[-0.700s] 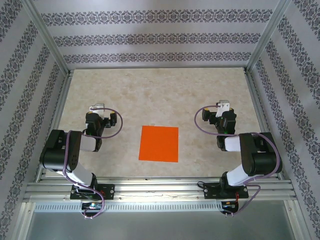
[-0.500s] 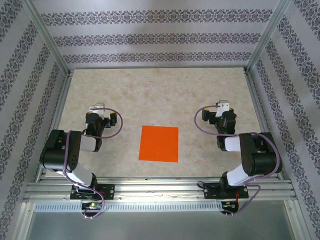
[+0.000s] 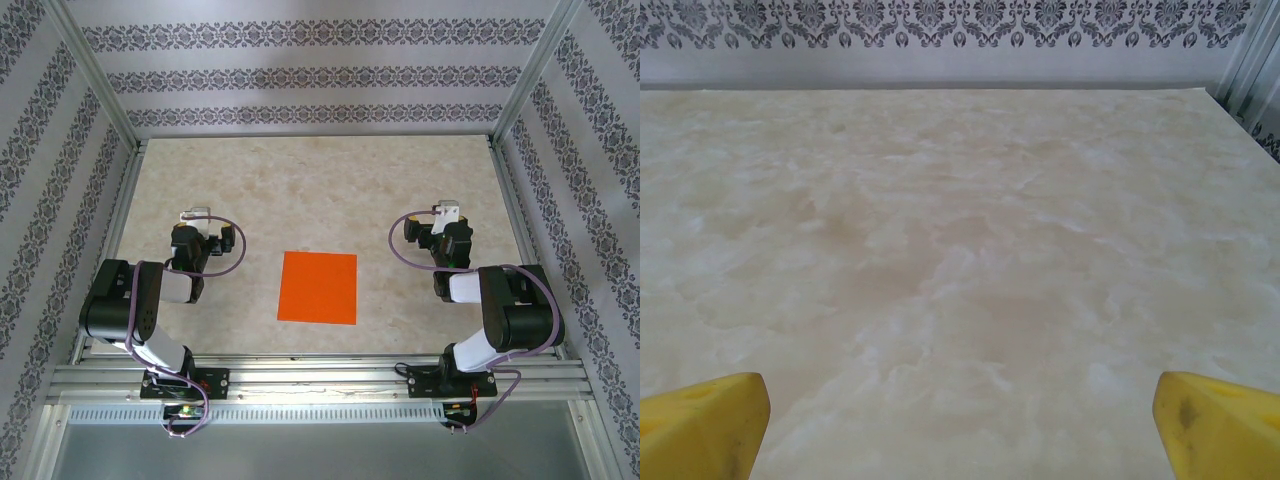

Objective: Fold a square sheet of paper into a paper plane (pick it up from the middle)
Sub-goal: Move the square sheet of paper to the center of the table.

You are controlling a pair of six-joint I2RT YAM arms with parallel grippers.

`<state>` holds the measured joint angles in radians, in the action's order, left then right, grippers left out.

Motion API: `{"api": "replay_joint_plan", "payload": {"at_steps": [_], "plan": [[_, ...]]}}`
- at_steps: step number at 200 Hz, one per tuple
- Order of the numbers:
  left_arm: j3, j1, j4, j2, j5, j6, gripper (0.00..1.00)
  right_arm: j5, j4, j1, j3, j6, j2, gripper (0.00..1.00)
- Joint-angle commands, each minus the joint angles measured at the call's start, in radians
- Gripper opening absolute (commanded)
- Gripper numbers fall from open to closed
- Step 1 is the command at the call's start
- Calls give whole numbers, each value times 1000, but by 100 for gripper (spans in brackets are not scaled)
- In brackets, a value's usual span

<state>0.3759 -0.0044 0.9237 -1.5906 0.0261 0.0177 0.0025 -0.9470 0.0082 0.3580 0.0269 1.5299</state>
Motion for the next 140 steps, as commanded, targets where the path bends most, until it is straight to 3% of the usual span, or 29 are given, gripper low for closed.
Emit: {"api": "replay_joint_plan", "payload": {"at_steps": [1, 46, 94, 112, 140], "plan": [[17, 12, 9, 0, 21, -19, 99, 12, -19, -4, 15, 16, 8, 98], [9, 12, 18, 2, 42, -27, 99, 0, -23, -5, 10, 15, 2, 98], [-101, 12, 201, 40, 51, -28, 99, -28, 66, 17, 16, -21, -86, 98], [-92, 12, 129, 113, 37, -22, 99, -27, 249, 8, 60, 17, -169, 98], [-5, 12, -226, 317, -13, 35, 99, -31, 585, 1, 140, 143, -323, 98]]}}
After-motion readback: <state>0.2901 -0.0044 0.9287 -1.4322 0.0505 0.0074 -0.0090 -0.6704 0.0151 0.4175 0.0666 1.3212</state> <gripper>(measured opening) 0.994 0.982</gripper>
